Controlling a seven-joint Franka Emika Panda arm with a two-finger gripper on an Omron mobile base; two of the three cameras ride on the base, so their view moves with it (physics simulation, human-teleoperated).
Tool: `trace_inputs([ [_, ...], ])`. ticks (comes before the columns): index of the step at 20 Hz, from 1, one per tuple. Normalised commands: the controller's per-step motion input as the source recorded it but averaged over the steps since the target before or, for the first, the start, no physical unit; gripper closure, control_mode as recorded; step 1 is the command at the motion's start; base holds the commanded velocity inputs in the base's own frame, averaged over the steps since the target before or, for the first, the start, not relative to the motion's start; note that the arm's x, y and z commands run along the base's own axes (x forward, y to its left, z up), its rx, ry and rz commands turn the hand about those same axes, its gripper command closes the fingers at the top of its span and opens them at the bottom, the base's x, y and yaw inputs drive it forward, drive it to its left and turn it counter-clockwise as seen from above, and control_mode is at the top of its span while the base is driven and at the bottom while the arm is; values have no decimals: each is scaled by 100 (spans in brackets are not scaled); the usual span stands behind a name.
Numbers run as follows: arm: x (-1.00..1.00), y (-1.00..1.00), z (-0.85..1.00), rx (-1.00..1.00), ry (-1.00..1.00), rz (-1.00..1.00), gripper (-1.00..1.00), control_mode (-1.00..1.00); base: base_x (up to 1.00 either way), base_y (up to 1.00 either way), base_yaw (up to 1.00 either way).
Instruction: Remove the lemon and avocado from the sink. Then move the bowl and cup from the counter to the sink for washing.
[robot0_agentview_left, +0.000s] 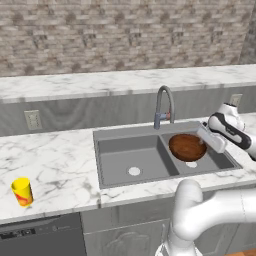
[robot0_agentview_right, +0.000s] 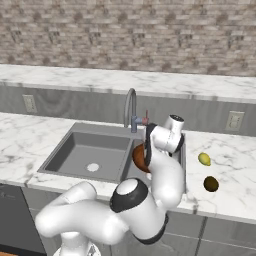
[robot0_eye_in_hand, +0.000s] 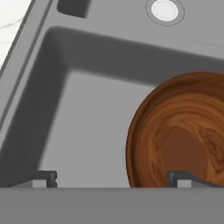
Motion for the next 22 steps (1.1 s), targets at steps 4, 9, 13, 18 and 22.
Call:
trace_inputs([
  [4, -18, 6, 23, 0, 2, -9, -100, -100, 0, 0, 0],
  [9, -17, 6, 23, 0, 5, -8, -100, -100, 0, 0, 0],
  [13, -17, 10, 19, 0, 9, -14, -100, -100, 0, 0, 0],
  [18, -22, 11, 16, 0, 6, -20, -100, -100, 0, 0, 0],
  [22, -25, 14, 14, 0, 0, -25, -100, -100, 0, 0, 0],
])
